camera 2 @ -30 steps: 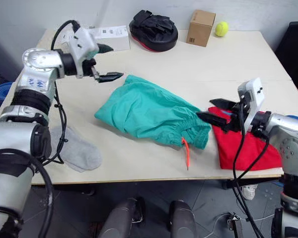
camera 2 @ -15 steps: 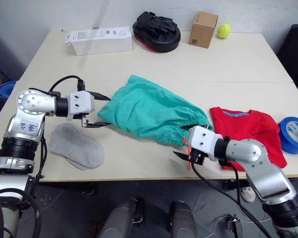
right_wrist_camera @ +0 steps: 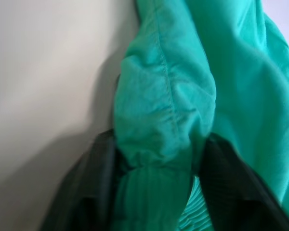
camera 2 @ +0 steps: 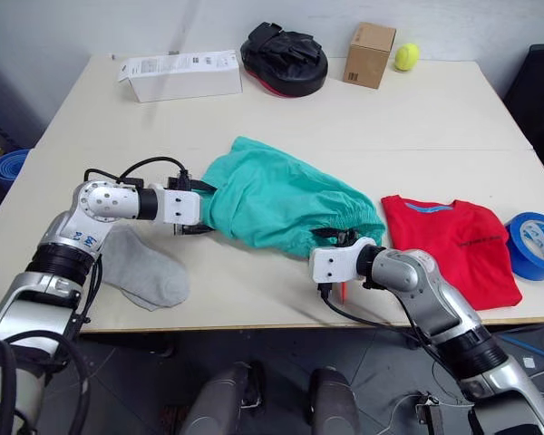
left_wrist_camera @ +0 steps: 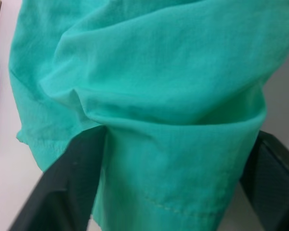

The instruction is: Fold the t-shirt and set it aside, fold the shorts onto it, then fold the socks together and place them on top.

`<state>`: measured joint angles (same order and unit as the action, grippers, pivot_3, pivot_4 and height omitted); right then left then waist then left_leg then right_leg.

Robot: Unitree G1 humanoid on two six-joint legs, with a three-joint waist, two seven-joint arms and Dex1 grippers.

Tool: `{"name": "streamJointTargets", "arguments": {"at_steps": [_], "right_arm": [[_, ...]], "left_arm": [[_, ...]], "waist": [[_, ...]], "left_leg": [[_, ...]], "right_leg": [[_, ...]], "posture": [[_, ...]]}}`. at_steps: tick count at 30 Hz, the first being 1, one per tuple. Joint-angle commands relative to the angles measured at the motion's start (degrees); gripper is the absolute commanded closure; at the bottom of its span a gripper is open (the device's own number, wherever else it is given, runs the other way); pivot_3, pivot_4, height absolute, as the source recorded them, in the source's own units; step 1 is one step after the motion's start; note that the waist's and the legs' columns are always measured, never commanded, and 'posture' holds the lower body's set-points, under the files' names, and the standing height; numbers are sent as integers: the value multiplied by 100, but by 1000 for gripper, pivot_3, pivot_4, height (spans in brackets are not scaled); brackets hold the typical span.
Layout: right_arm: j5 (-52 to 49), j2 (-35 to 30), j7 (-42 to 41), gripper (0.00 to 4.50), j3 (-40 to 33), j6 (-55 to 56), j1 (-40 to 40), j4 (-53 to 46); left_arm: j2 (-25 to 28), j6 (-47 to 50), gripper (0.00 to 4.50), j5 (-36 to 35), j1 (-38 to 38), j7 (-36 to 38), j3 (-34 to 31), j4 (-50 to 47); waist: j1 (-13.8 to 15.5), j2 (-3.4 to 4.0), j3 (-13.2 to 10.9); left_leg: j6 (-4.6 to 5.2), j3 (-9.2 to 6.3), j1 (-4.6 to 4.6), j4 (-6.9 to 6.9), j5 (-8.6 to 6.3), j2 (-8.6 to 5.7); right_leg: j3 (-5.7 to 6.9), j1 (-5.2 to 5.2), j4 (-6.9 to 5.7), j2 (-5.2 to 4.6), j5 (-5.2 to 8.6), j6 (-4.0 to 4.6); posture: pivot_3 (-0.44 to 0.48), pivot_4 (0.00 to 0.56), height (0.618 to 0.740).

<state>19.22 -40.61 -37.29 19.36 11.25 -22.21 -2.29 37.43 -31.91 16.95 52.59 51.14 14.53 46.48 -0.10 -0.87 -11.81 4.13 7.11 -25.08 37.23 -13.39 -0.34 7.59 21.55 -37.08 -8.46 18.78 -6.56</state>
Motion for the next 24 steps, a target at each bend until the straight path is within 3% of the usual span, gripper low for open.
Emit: {"name": "streamJointTargets", "arguments": {"at_steps": [1, 4, 7, 9, 11, 14, 19, 24], "right_arm": [[-144, -84, -148, 3421, -157, 215, 70, -12], [-477, -174, -441, 4490, -288, 281, 122, -72], [-919, -391, -829, 4500, -447, 535, 168, -75], [-1230, -606, -1126, 4500, -550, 922, 200, 36], [-1518, -861, -1451, 4500, -661, 1404, 208, 260], [-2060, -1227, -2078, 4500, -736, 2199, 237, 656], [-2833, -1507, -2967, 4500, -724, 2677, 378, 953], [-2680, -1407, -3227, 4500, -644, 3162, 359, 1284]], "left_arm": [[-3, 48, 1853, -116, 75, 246, 27, 117], [-11, 386, 2872, -518, -49, 856, -47, -234], [28, 1315, 3885, -1192, -316, 1723, -176, -1093], [265, 2388, 4467, -1694, -677, 2346, -214, -2178], [621, 3382, 4467, -2143, -1109, 2887, -231, -3376], [1055, 4230, 4467, -2410, -1601, 3050, -281, -4668], [1296, 4892, 4467, -2475, -1926, 2795, -352, -5529], [1400, 4956, 4467, -2259, -2379, 2472, -306, -5872]], "waist": [[-3, 0, 0], [-12, 0, 0], [-11, 0, 0], [-16, 0, 0], [-31, 1, -1], [-93, 3, -2], [-74, 3, -3], [-72, 4, -3]], "left_leg": [[0, 0, 0, 0, 0, 0], [1, 0, -1, 1, 1, 0], [2, -1, -3, 1, 0, 0], [3, -2, -6, 1, 0, 1], [3, -7, -9, 2, 1, 3], [3, -7, 0, -7, 1, 3], [2, -17, 8, -4, 1, 5], [2, -16, 10, -3, 1, 5]], "right_leg": [[0, 0, 0, 1, 0, 0], [3, 1, -1, 2, 0, 0], [3, 0, -1, 2, 0, 0], [2, -2, -3, 2, 0, 0], [-4, -5, -3, 3, 0, 0], [-10, -13, 4, 6, 0, 0], [-12, -24, 22, 2, 0, 1], [-18, -24, 20, -1, 2, 3]], "posture": [[0, 150, 740], [0, 150, 740], [0, 150, 740], [0, 150, 740], [0, 150, 740], [0, 150, 740], [0, 150, 740], [0, 150, 740]]}}
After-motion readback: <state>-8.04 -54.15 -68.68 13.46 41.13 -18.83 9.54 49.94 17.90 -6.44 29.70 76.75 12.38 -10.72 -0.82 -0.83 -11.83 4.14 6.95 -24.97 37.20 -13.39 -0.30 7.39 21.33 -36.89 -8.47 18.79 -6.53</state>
